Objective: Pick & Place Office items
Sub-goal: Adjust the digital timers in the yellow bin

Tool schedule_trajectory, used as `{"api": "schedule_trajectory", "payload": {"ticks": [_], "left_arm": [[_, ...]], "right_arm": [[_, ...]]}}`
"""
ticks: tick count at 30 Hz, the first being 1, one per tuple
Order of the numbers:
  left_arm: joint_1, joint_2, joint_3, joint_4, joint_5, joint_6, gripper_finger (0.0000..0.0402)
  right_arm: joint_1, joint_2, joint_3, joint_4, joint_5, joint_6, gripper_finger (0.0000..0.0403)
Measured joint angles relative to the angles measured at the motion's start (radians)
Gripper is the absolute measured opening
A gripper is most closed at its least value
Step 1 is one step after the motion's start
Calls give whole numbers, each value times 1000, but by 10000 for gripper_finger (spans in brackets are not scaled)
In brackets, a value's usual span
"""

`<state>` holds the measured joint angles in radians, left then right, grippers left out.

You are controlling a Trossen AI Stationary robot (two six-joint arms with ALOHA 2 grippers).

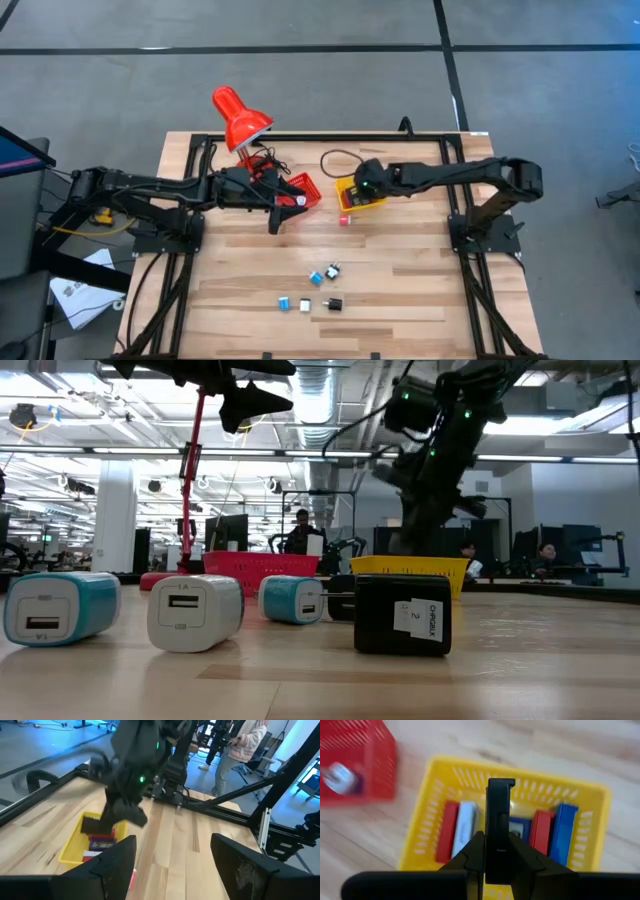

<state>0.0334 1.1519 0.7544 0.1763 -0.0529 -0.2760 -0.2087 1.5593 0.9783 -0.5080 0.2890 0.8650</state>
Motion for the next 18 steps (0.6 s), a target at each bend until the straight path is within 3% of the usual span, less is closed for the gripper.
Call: {"api": "schedule_trajectory", "payload": {"ticks": [18], "left_arm": [[0,1,0,6,0,-1,255]], "right_arm": [[11,162,3,94,-40,1,49]]}}
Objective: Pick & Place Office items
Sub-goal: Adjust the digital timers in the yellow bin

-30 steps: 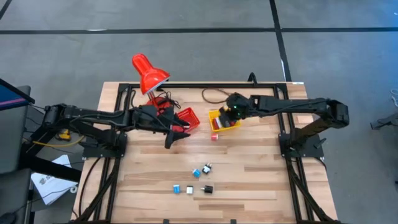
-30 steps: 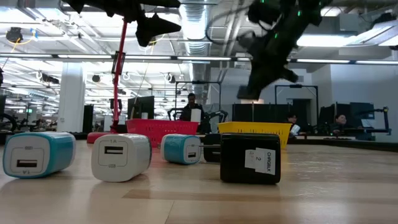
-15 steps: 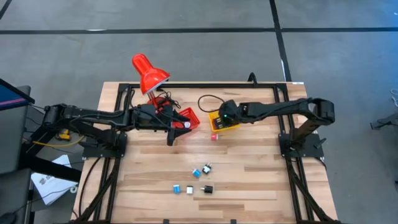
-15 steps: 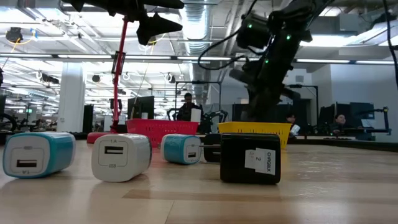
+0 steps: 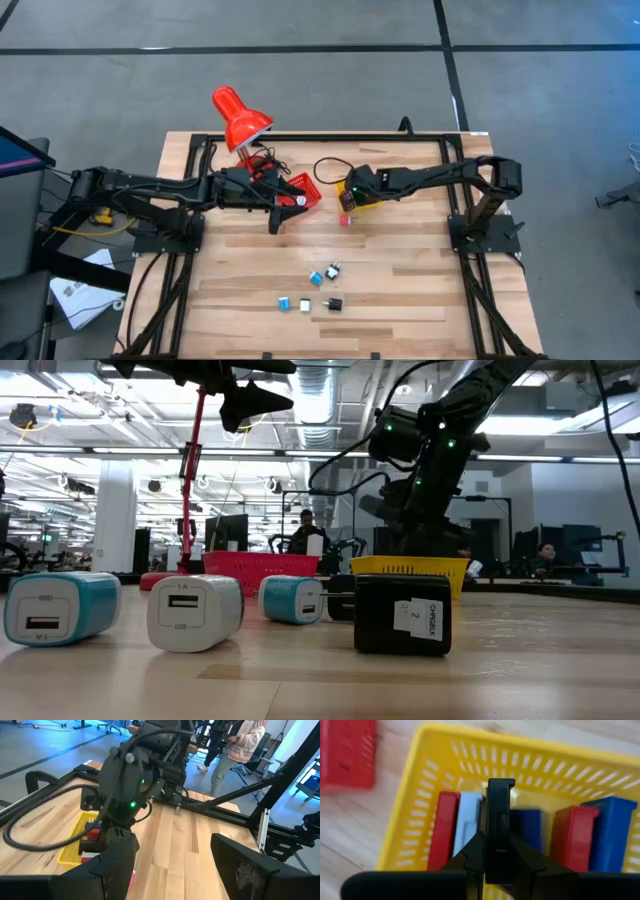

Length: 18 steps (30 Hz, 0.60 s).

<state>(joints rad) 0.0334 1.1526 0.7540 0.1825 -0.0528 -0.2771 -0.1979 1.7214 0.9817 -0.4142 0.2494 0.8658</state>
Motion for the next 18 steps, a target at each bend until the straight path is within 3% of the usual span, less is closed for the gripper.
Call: {"api": "schedule_trajectory", "payload": {"ticks": [12,18], "left_arm": [[0,0,0,0,0,0,255],[0,0,0,0,0,0,255]], "right_arm": [[8,11,-3,8,-20,-1,84],[7,11,11,-1,-47,-1,132]]}}
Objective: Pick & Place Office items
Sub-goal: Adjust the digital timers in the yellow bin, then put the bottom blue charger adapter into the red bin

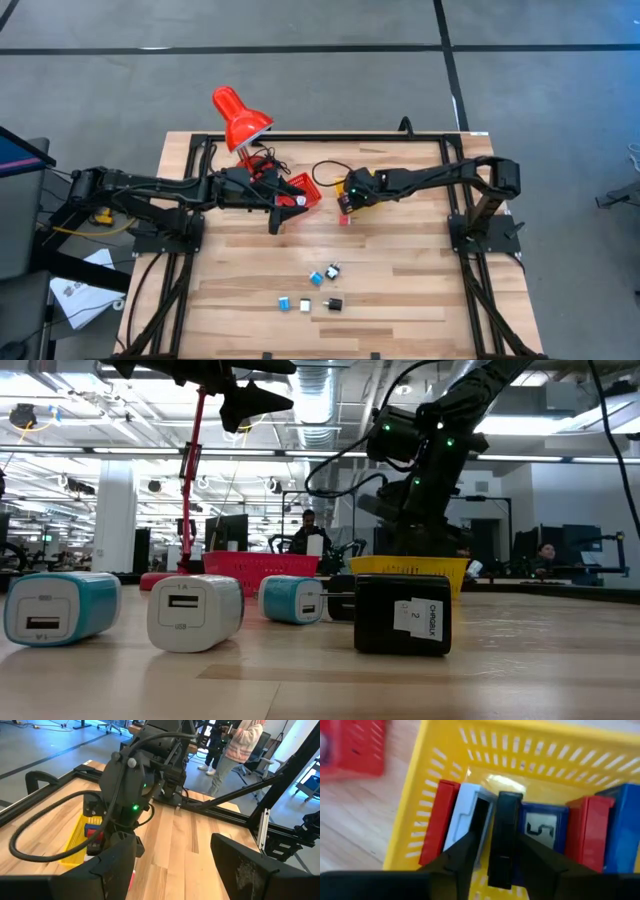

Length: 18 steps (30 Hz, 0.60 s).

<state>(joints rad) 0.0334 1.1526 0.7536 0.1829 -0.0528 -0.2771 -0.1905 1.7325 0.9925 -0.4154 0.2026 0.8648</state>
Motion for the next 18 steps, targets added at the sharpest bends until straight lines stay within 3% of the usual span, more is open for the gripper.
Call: {"api": "schedule_trajectory", "payload": {"ticks": [8,13,18], "left_arm": [[0,0,0,-1,0,0,255],[0,0,0,-3,0,0,255],[0,0,0,-8,0,-8,255]], "right_arm": [[-9,-51,75,-64,1,-57,200],[-24,-136,87,-84,12,-86,216],[-26,-259,87,-86,93,-151,219]]}}
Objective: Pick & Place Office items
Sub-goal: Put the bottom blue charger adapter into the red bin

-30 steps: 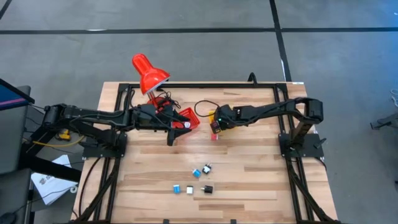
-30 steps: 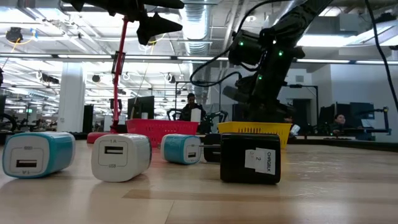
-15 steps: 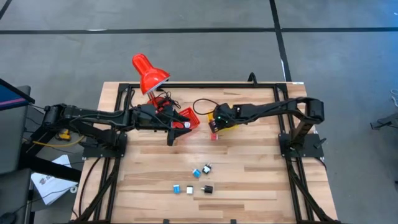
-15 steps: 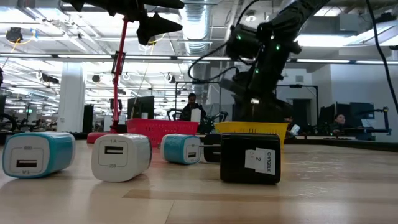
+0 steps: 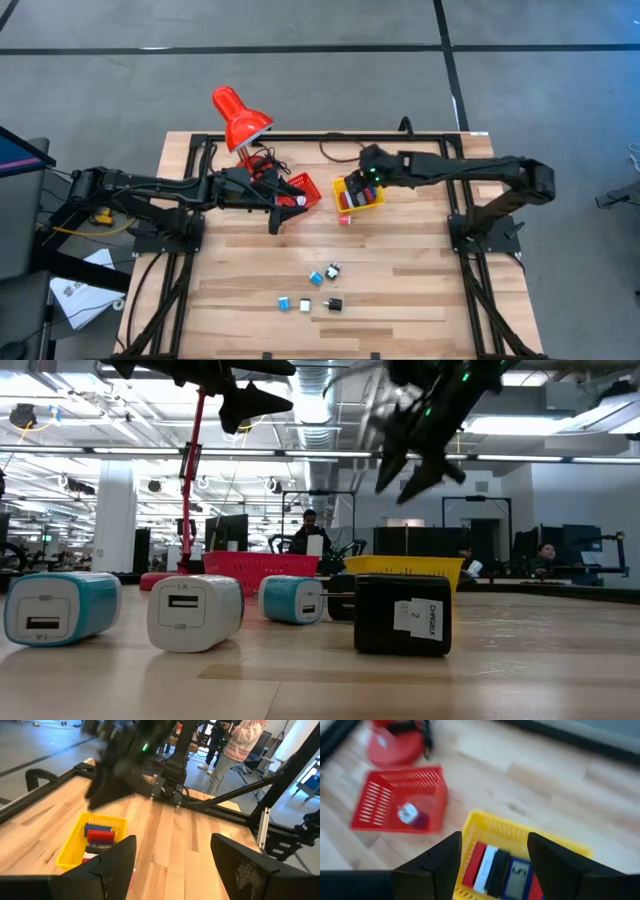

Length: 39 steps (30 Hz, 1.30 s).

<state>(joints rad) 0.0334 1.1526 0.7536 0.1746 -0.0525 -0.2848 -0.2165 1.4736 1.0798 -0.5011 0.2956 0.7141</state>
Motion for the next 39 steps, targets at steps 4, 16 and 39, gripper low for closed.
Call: {"api": "schedule_trajectory", "payload": {"ticks": [4,16,39], "left_arm": [[0,0,0,-3,0,-48,255],[-93,2,0,-309,93,-31,255],[-417,379,0,-249,348,641,255]], "right_arm": [[21,-109,0,-8,-15,-178,219],[86,-308,-142,-80,-114,-373,219],[1,-200,-187,-36,-242,-375,219]]}}
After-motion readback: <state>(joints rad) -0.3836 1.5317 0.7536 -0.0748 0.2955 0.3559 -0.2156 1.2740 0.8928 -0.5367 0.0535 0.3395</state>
